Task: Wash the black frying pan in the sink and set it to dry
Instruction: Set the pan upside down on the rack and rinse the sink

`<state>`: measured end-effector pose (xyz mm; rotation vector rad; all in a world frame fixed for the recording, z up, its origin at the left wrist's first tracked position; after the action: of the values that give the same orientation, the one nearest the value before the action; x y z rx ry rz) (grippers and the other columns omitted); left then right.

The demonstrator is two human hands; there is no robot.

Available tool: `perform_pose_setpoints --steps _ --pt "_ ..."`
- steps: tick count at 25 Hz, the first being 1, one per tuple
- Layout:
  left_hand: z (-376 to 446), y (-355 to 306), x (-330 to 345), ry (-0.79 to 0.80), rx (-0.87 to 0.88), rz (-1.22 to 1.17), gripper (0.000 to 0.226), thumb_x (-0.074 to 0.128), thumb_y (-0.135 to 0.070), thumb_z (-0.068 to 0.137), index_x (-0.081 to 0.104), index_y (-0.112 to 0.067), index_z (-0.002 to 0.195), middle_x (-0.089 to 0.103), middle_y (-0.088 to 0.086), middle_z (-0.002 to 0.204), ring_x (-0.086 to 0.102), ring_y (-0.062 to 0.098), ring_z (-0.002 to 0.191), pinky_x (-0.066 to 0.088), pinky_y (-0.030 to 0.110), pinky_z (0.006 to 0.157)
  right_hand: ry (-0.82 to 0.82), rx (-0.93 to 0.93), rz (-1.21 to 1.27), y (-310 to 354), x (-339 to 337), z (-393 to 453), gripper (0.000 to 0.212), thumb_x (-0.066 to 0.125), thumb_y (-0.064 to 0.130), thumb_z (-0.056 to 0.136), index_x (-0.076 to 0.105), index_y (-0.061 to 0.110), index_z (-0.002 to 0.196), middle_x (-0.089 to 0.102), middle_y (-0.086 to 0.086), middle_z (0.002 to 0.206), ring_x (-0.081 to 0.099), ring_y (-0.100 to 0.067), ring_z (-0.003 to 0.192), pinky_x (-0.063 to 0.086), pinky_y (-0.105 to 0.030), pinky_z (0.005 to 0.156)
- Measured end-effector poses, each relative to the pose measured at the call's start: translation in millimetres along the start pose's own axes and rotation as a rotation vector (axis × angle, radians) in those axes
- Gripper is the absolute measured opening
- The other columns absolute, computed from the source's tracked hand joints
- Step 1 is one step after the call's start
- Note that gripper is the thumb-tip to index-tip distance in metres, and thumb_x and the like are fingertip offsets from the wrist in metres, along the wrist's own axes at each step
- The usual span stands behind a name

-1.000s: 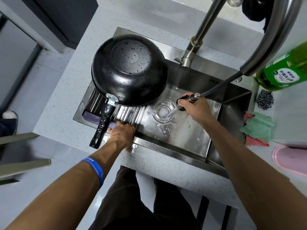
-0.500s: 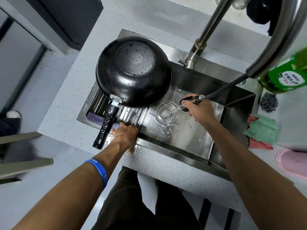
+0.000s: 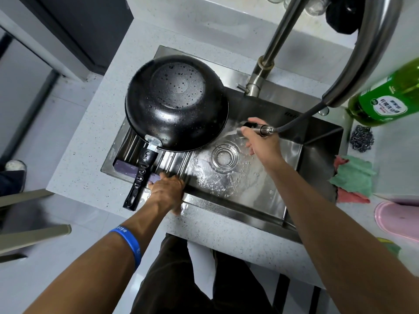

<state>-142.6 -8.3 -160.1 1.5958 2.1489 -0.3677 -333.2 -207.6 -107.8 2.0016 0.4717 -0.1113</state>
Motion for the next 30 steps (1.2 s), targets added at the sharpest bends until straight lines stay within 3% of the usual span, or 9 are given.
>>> perform_pose_setpoints --steps 4,7,9,12,15,19,24,27,30 --pt "-3.9 -1.3 -3.9 -0.012 0.015 0.015 0.066 0.069 -0.013 0.084 0.041 -0.020 0.143 0.041 0.005 0.146 0.026 0.034 0.142 0.035 0.055 0.110 -0.213 -0.017 0.066 -14.4 -48.1 16.9 0.041 0.074 0.025 0.086 0.065 0.026 0.126 0.072 -0.002 0.088 0.061 -0.006 0.060 0.050 -0.026 0.056" --pt "-2.7 1.1 -2.4 -0.026 0.005 0.013 0.063 0.069 -0.015 0.084 0.043 -0.023 0.142 0.044 0.002 0.143 0.029 0.029 0.138 0.036 0.054 0.110 -0.241 -0.082 -0.097 -17.1 -72.4 25.0 0.035 0.075 0.043 0.076 0.067 0.048 0.109 0.074 0.001 0.090 0.068 -0.016 0.077 0.056 -0.041 0.074" --pt "0.4 2.1 -2.8 -0.033 0.015 0.030 0.063 0.068 -0.014 0.084 0.043 -0.026 0.142 0.044 -0.001 0.143 0.027 0.028 0.138 0.037 0.054 0.109 -0.262 -0.132 -0.312 -8.4 -87.1 26.3 0.031 0.072 0.039 0.081 0.070 0.037 0.111 0.075 0.001 0.096 0.070 -0.019 0.091 0.056 -0.039 0.085" --pt "3.5 1.7 -1.5 -0.031 0.002 0.047 0.065 0.069 -0.014 0.083 0.044 -0.028 0.141 0.045 -0.002 0.142 0.028 0.027 0.137 0.041 0.051 0.106 -0.257 -0.136 -0.692 6.6 -112.3 31.6 0.028 0.063 0.036 0.087 0.068 0.017 0.107 0.072 -0.004 0.097 0.066 -0.025 0.094 0.053 -0.036 0.079" --pt "3.9 1.0 -2.3 -0.023 0.000 0.054 0.065 0.069 -0.010 0.082 0.044 -0.025 0.140 0.046 0.003 0.142 0.033 0.028 0.134 0.046 0.050 0.102 -0.205 -0.026 -0.962 17.9 -131.5 26.5 0.011 0.060 0.032 0.089 0.058 0.022 0.091 0.059 -0.002 0.086 0.054 -0.024 0.081 0.042 -0.033 0.072" --pt "-0.1 -1.1 -4.5 -0.032 0.009 0.023 0.067 0.071 -0.007 0.081 0.044 -0.020 0.142 0.045 0.006 0.144 0.036 0.032 0.136 0.047 0.049 0.101 -0.115 0.100 -1.231 8.8 -130.5 10.9 0.033 0.062 0.048 0.086 0.060 0.015 0.080 0.056 -0.001 0.071 0.055 -0.023 0.068 0.039 -0.031 0.070" --pt "-0.9 -0.9 -4.8 -0.033 -0.001 -0.029 0.070 0.077 -0.013 0.078 0.044 -0.016 0.140 0.046 0.010 0.142 0.042 0.031 0.132 0.045 0.047 0.105 0.113 0.109 -1.069 -10.8 -89.8 -14.8 0.036 0.070 0.053 0.081 0.070 0.017 0.082 0.066 0.005 0.069 0.061 -0.012 0.064 0.046 -0.027 0.063" --pt "-5.2 -2.0 -6.8 -0.039 0.004 -0.043 0.070 0.077 -0.013 0.077 0.045 -0.016 0.139 0.045 0.011 0.141 0.044 0.030 0.131 0.045 0.046 0.105 0.157 0.062 -0.842 -20.0 -43.1 -27.7 0.037 0.073 0.053 0.073 0.067 0.017 0.081 0.072 0.003 0.076 0.069 -0.018 0.076 0.056 -0.035 0.078" --pt "-7.6 -0.9 -7.3 -0.066 0.009 -0.057 0.061 0.072 -0.008 0.081 0.048 -0.016 0.137 0.047 0.009 0.138 0.045 0.029 0.127 0.045 0.048 0.104 0.197 0.067 -0.808 -16.4 -26.5 -25.6 0.034 0.073 0.052 0.076 0.063 0.020 0.073 0.069 0.007 0.067 0.067 -0.014 0.071 0.056 -0.038 0.081"
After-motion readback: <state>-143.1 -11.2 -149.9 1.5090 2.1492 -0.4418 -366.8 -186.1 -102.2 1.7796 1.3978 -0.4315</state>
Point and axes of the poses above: each hand's wrist, its own z-axis towards the middle knuckle, its own x-axis out of the palm, y = z × x, the point moved 6 cm from there along z, towards the middle knuckle
